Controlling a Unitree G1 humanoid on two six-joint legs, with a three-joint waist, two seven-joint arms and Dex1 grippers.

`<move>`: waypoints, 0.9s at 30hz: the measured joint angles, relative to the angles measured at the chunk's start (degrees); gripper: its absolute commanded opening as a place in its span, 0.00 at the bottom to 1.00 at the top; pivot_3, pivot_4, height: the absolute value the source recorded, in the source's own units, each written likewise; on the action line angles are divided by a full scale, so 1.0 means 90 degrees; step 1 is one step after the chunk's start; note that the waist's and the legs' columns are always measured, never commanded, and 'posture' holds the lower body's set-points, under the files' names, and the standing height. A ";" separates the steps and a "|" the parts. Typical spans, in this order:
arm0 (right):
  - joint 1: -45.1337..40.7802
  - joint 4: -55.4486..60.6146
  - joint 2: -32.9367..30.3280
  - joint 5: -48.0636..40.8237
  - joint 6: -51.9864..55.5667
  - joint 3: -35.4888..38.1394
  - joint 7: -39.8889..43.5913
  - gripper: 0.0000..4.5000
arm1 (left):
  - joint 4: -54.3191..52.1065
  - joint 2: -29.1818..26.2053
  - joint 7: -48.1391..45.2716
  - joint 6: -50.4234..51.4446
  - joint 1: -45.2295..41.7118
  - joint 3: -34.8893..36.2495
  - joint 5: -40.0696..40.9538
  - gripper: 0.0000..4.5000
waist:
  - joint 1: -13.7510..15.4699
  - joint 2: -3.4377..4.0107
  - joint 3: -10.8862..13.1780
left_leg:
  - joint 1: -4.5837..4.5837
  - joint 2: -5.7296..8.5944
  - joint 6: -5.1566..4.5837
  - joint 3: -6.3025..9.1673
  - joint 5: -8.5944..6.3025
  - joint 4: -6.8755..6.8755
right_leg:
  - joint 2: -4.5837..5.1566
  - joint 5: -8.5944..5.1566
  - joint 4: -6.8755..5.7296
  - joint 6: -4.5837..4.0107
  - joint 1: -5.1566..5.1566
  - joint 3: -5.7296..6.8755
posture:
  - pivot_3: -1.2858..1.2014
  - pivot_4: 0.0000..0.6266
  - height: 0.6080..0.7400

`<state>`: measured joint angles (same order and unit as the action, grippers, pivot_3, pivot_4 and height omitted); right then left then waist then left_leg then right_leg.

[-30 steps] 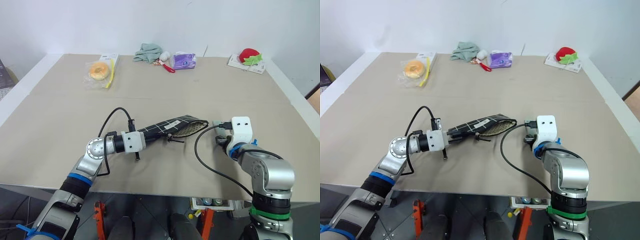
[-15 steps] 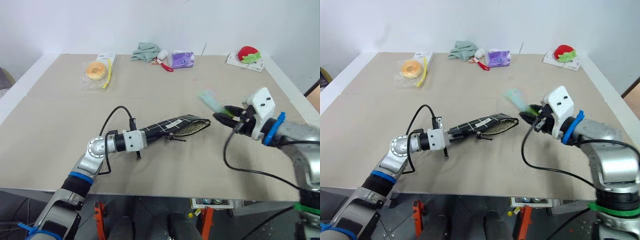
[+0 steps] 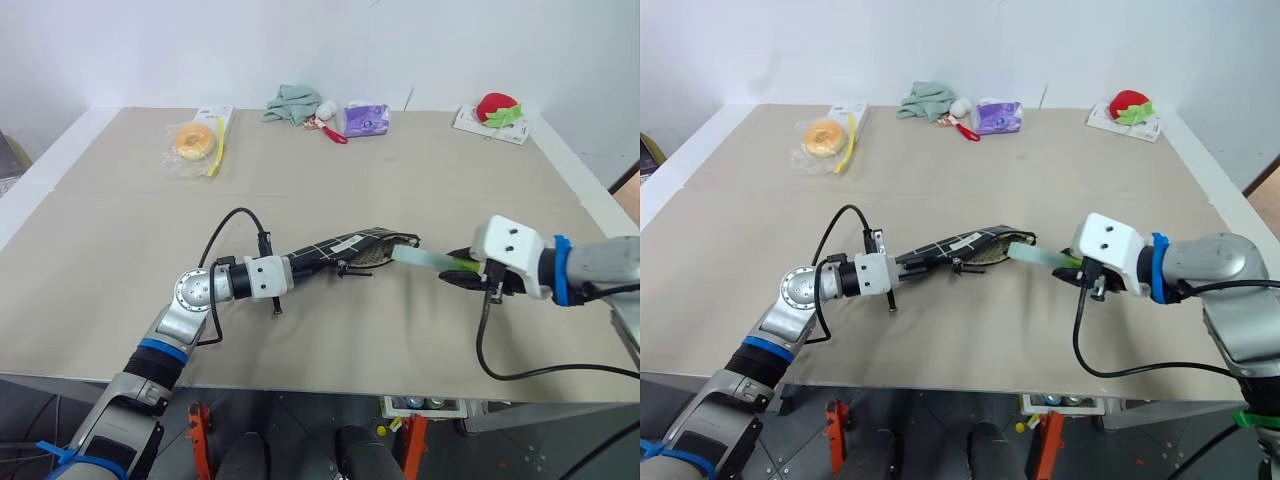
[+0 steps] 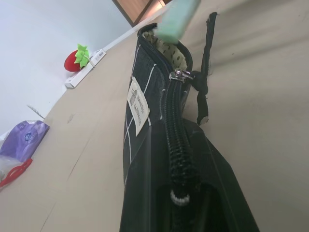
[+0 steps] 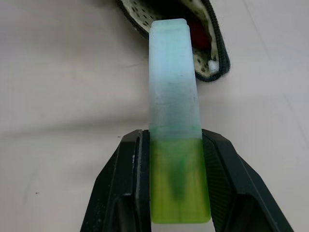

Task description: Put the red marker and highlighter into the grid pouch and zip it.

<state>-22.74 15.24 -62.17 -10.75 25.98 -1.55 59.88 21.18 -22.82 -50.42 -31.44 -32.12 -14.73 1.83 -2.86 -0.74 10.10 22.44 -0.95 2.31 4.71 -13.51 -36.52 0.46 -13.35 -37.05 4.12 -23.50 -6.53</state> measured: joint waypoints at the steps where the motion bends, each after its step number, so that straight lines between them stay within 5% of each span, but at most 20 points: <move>1: -0.0113 -0.0005 0.0078 0.0077 -0.0078 -0.0097 -0.0002 0.24 | -0.0004 0.0009 0.0000 0.0000 0.0000 -0.0001 0.0000 0.00 | 0.0004 0.0000 0.0000 | 0.0000 0.0000 0.0000 0.0001 0.0000 0.0000 | 0.0000 0.0000 0.0000 0.0000 0.0001 0.0000 | 0.52 0.24 1.00; 14: -0.1563 -0.0557 0.1183 0.1485 -0.1613 -0.1808 0.0182 0.24 | -0.0051 0.0145 -0.0143 0.0023 -0.0049 -0.0009 0.0037 0.00 | 0.0007 -0.0003 0.0002 | 0.0002 0.0001 0.0001 0.0002 0.0001 -0.0001 | 0.0001 0.0003 0.0000 -0.0005 0.0000 0.0002 | 0.52 0.24 1.00; 22: -0.1651 -0.0980 0.1516 0.1795 -0.2324 -0.1866 0.0302 0.24 | -0.0055 0.0154 -0.0195 0.0172 -0.0051 -0.0003 0.0042 0.00 | 0.0015 -0.0004 0.0003 | 0.0004 0.0004 0.0001 0.0006 0.0001 -0.0001 | 0.0006 0.0012 0.0000 -0.0022 0.0001 0.0006 | 0.52 0.24 1.00; 27: -0.1557 -0.0931 0.1671 0.1566 -0.2177 -0.1703 0.0316 0.77 | -0.0184 0.0203 -0.0188 0.0215 -0.0051 0.0022 0.0061 0.00 | 0.0015 -0.0004 0.0002 | 0.0002 0.0004 0.0001 0.0010 0.0001 -0.0002 | 0.0004 0.0013 -0.0004 -0.0024 0.0003 0.0007 | 0.52 0.24 1.00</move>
<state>-36.76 6.86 -47.13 3.34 6.38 -16.88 62.72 19.52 -20.99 -52.11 -29.51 -32.58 -14.53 2.37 -2.73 -0.78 10.12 22.46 -0.92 2.32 4.80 -13.50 -36.54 0.50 -13.23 -37.08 3.91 -23.47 -6.47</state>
